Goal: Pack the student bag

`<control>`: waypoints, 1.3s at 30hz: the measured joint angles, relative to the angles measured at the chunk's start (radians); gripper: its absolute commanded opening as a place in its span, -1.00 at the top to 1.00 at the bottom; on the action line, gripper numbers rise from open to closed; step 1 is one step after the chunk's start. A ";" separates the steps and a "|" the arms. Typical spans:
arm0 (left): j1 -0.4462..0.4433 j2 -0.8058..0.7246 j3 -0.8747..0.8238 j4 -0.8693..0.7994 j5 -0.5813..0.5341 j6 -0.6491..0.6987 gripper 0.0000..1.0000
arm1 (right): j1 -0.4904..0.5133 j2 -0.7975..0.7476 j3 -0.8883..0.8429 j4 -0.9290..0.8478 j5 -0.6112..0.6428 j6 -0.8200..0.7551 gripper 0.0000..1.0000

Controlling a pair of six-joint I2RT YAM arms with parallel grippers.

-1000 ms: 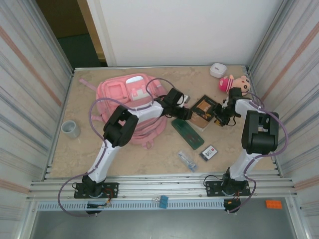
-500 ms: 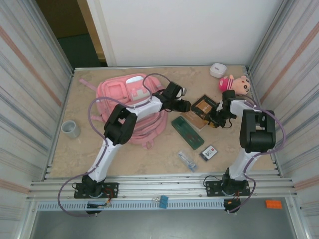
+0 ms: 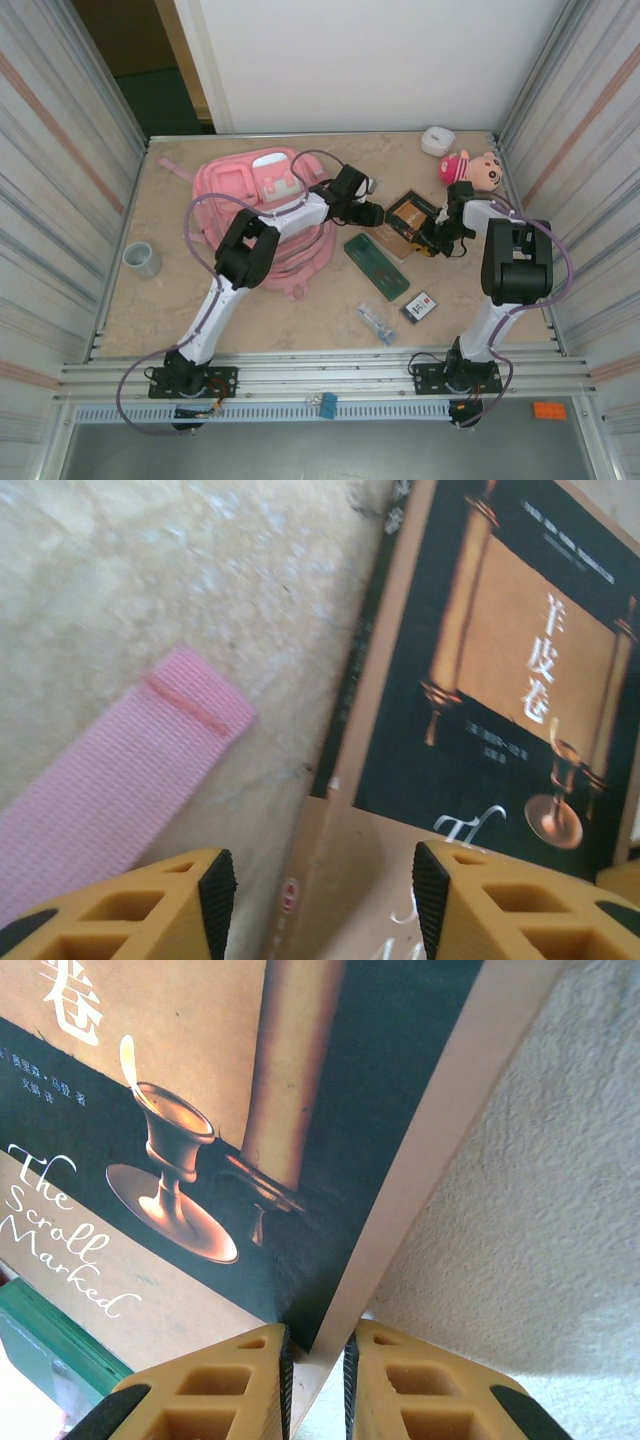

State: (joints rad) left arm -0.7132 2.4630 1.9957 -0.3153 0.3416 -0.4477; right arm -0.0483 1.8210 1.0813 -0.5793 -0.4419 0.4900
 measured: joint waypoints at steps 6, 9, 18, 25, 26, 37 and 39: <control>0.011 0.000 0.000 0.002 0.105 -0.003 -0.05 | 0.002 -0.018 -0.026 0.030 0.000 0.026 0.61; 0.024 -0.011 -0.021 0.037 0.155 -0.026 -0.05 | 0.002 -0.035 -0.050 0.060 0.000 0.041 0.62; 0.035 -0.019 -0.045 0.137 0.271 -0.090 -0.05 | 0.003 -0.063 -0.097 0.119 -0.001 0.083 0.63; 0.026 -0.019 -0.061 0.151 0.295 -0.114 0.17 | 0.018 -0.066 -0.105 0.135 -0.011 0.094 0.64; 0.024 -0.019 -0.061 0.142 0.284 -0.111 0.35 | 0.021 -0.068 -0.106 0.138 -0.011 0.098 0.64; -0.026 -0.097 -0.067 0.029 0.050 -0.006 1.00 | 0.027 -0.200 -0.153 0.131 0.005 0.107 -0.09; -0.042 -0.163 -0.105 0.036 0.003 0.035 1.00 | 0.024 -0.294 -0.155 0.126 0.016 0.106 -0.21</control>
State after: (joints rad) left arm -0.7547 2.2997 1.8908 -0.2794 0.3450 -0.4122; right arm -0.0238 1.5269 0.9264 -0.4530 -0.4259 0.5961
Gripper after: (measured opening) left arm 0.165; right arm 0.563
